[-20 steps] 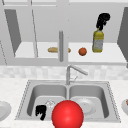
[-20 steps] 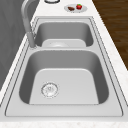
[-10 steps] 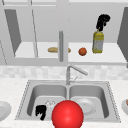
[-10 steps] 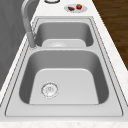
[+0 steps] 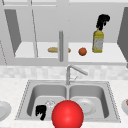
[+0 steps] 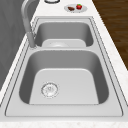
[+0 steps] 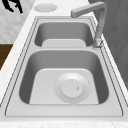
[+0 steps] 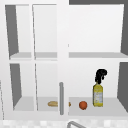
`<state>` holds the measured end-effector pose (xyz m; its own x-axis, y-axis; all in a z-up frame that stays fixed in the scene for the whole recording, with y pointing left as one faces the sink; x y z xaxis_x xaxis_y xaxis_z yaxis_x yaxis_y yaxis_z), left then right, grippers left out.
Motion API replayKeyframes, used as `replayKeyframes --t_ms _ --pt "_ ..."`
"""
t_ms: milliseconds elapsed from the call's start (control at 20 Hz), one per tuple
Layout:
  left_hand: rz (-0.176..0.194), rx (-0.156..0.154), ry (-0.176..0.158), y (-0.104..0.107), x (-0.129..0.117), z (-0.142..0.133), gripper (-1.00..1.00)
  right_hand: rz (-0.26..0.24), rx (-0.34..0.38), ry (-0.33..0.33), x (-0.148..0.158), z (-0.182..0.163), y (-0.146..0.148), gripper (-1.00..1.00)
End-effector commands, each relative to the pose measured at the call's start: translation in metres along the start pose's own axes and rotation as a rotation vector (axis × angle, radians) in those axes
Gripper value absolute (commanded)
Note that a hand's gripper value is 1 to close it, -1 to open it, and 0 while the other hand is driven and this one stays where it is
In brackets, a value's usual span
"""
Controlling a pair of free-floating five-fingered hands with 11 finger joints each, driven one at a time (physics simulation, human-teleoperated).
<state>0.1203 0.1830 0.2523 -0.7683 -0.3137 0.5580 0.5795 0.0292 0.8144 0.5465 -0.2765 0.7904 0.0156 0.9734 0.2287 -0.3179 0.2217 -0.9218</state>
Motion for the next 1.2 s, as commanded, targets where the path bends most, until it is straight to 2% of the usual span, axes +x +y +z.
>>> replayKeyframes --t_ms 0,400,450,1150 --pt "0.0 0.0 0.0 0.0 0.0 0.0 0.0 0.002 -0.018 -0.001 -0.001 0.006 0.013 1.0" --pt "0.0 0.0 0.0 0.0 0.0 0.0 0.0 0.0 -0.006 0.0 0.001 0.004 0.002 1.0" --pt "0.0 0.0 0.0 0.0 0.0 0.0 0.0 -0.001 -0.004 0.001 0.001 0.004 0.001 -1.0" --pt "0.0 0.0 0.0 0.0 0.0 0.0 0.0 0.008 0.072 0.009 0.006 -0.013 -0.029 -1.0"
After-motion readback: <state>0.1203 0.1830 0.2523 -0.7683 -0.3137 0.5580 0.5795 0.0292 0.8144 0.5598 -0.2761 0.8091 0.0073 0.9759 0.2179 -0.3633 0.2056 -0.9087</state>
